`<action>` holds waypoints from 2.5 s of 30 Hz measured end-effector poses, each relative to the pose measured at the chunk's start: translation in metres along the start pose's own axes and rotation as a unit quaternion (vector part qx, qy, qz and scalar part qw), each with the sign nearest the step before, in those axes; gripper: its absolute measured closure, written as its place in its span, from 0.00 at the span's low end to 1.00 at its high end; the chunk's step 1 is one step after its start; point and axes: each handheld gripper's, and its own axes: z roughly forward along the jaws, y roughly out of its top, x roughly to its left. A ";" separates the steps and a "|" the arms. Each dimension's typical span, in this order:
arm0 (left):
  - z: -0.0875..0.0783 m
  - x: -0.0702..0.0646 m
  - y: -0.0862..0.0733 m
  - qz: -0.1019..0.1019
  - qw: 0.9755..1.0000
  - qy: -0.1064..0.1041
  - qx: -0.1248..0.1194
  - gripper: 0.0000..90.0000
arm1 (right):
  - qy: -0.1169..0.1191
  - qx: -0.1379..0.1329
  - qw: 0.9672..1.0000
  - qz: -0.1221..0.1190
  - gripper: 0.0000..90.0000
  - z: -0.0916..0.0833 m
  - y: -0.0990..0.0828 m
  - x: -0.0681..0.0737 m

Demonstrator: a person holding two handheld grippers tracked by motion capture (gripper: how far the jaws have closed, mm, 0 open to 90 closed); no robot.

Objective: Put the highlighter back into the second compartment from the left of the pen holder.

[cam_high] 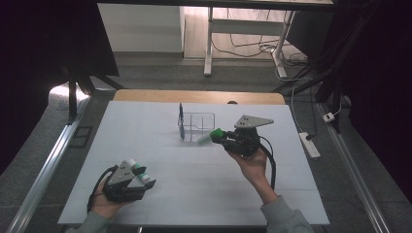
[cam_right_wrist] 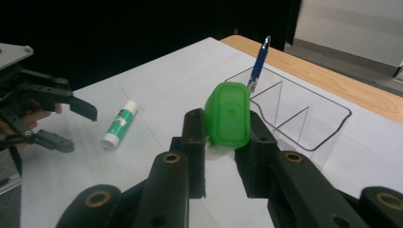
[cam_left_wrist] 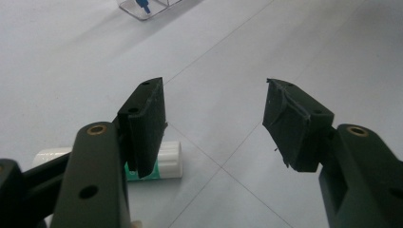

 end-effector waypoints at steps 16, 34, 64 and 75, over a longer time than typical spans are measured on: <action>0.003 -0.001 -0.001 -0.001 1.000 -0.004 0.005 0.43 | -0.010 -0.007 1.000 0.011 0.83 0.007 0.013 -0.013; 0.005 -0.002 -0.001 0.000 1.000 -0.004 0.008 0.43 | -0.013 -0.011 1.000 0.008 0.83 0.013 0.025 -0.016; 0.013 -0.007 -0.001 0.015 0.999 -0.004 0.028 0.42 | -0.020 -0.009 1.000 0.011 0.83 0.020 0.029 -0.025; 0.015 -0.008 -0.001 0.019 0.999 -0.006 0.033 0.41 | -0.021 -0.006 1.000 0.014 0.83 0.023 0.028 -0.027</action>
